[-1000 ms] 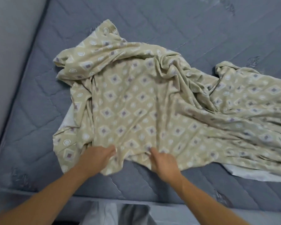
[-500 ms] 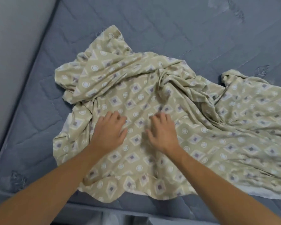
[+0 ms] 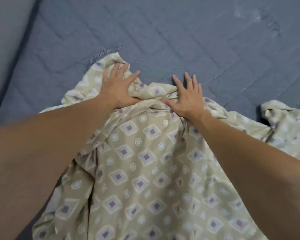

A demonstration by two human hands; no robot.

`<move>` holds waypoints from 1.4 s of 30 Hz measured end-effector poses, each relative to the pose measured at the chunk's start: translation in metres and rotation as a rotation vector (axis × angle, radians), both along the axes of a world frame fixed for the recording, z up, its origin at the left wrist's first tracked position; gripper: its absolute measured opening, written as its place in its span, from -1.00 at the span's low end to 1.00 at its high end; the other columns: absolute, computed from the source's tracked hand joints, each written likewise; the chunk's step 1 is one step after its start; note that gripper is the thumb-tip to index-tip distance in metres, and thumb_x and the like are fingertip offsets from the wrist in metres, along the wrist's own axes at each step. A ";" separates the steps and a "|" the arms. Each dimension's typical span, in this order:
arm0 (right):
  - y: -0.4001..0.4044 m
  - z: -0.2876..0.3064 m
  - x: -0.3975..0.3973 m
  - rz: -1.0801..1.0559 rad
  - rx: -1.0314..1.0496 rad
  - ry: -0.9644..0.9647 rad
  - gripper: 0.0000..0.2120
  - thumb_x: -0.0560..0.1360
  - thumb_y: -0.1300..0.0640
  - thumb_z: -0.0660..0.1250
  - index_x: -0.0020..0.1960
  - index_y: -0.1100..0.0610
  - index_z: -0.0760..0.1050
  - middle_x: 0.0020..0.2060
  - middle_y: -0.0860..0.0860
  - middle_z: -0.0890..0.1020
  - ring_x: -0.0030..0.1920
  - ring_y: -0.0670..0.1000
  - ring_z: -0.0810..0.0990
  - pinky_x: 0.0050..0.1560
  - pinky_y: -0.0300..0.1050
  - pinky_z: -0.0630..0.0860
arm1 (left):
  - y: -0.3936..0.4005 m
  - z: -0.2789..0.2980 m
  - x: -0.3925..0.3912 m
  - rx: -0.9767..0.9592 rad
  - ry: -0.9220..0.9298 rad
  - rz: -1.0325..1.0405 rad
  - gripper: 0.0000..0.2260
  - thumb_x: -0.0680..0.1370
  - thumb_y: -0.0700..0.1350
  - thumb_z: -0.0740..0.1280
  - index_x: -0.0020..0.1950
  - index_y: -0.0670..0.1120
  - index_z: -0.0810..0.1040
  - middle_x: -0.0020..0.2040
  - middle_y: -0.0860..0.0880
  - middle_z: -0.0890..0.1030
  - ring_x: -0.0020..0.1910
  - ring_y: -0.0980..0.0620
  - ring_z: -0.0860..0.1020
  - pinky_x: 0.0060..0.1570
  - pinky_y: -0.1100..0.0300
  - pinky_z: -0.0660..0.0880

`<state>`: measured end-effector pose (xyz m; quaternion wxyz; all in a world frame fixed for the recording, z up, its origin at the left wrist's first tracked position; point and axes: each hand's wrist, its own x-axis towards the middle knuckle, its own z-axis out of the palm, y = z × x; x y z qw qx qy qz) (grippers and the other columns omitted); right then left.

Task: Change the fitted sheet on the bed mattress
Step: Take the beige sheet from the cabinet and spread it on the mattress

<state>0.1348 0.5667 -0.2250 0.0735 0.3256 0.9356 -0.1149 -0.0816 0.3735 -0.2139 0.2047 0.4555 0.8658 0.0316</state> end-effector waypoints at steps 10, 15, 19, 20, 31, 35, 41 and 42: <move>-0.006 -0.026 -0.006 -0.033 0.161 0.112 -0.23 0.59 -0.46 0.12 0.68 -0.11 0.17 0.68 0.14 0.12 0.68 0.26 0.02 0.61 0.31 0.03 | 0.006 -0.033 -0.004 0.139 0.110 -0.041 0.02 0.36 0.70 0.12 0.69 0.17 0.13 0.71 -0.16 0.05 0.67 -0.29 0.02 0.59 -0.37 -0.10; -0.001 -0.024 -0.009 -0.032 0.154 0.058 -0.22 0.59 -0.45 0.10 0.69 -0.08 0.16 0.68 0.16 0.11 0.68 0.29 0.01 0.60 0.34 0.04 | 0.007 -0.033 -0.004 0.149 0.129 -0.019 -0.03 0.38 0.64 0.19 0.68 0.18 0.15 0.70 -0.15 0.08 0.66 -0.29 0.06 0.58 -0.36 -0.10; -0.002 -0.023 -0.013 -0.040 0.138 0.037 -0.23 0.58 -0.41 0.13 0.68 -0.06 0.20 0.67 0.21 0.13 0.67 0.33 0.04 0.60 0.36 0.03 | 0.009 -0.026 -0.007 0.103 0.114 -0.037 -0.03 0.39 0.60 0.22 0.69 0.17 0.13 0.70 -0.17 0.09 0.66 -0.31 0.07 0.58 -0.38 -0.09; -0.002 -0.024 -0.012 -0.042 0.132 0.040 -0.23 0.57 -0.39 0.16 0.67 -0.05 0.22 0.67 0.21 0.14 0.67 0.34 0.05 0.59 0.37 0.03 | 0.010 -0.027 -0.006 0.092 0.117 -0.035 -0.03 0.39 0.60 0.23 0.69 0.17 0.13 0.70 -0.17 0.09 0.66 -0.31 0.07 0.58 -0.38 -0.08; 0.008 -0.030 -0.012 -0.006 0.109 0.079 -0.26 0.56 -0.35 0.20 0.64 -0.01 0.32 0.63 0.26 0.24 0.64 0.37 0.14 0.56 0.41 0.10 | 0.014 -0.030 -0.006 0.052 0.139 -0.012 -0.02 0.38 0.57 0.24 0.70 0.14 0.13 0.70 -0.20 0.08 0.65 -0.34 0.06 0.56 -0.43 -0.07; 0.011 -0.032 -0.010 -0.013 0.118 0.116 -0.27 0.55 -0.35 0.23 0.63 -0.03 0.34 0.62 0.26 0.26 0.63 0.38 0.16 0.55 0.42 0.11 | 0.016 -0.033 -0.007 0.076 0.150 -0.034 -0.03 0.40 0.58 0.21 0.70 0.13 0.14 0.69 -0.21 0.10 0.65 -0.36 0.08 0.55 -0.43 -0.04; 0.008 -0.030 -0.008 0.014 0.070 0.150 -0.32 0.58 -0.35 0.21 0.62 -0.08 0.34 0.64 0.25 0.22 0.65 0.37 0.11 0.58 0.42 0.06 | 0.012 -0.039 -0.007 0.026 0.187 -0.055 -0.03 0.41 0.58 0.19 0.70 0.11 0.13 0.69 -0.23 0.11 0.64 -0.37 0.10 0.54 -0.45 -0.02; 0.008 -0.030 -0.008 0.017 0.069 0.162 -0.34 0.59 -0.34 0.22 0.61 -0.08 0.37 0.63 0.26 0.22 0.65 0.36 0.11 0.58 0.41 0.06 | 0.010 -0.040 -0.007 0.038 0.195 -0.052 -0.03 0.41 0.58 0.19 0.70 0.11 0.13 0.69 -0.23 0.11 0.64 -0.36 0.10 0.54 -0.44 -0.02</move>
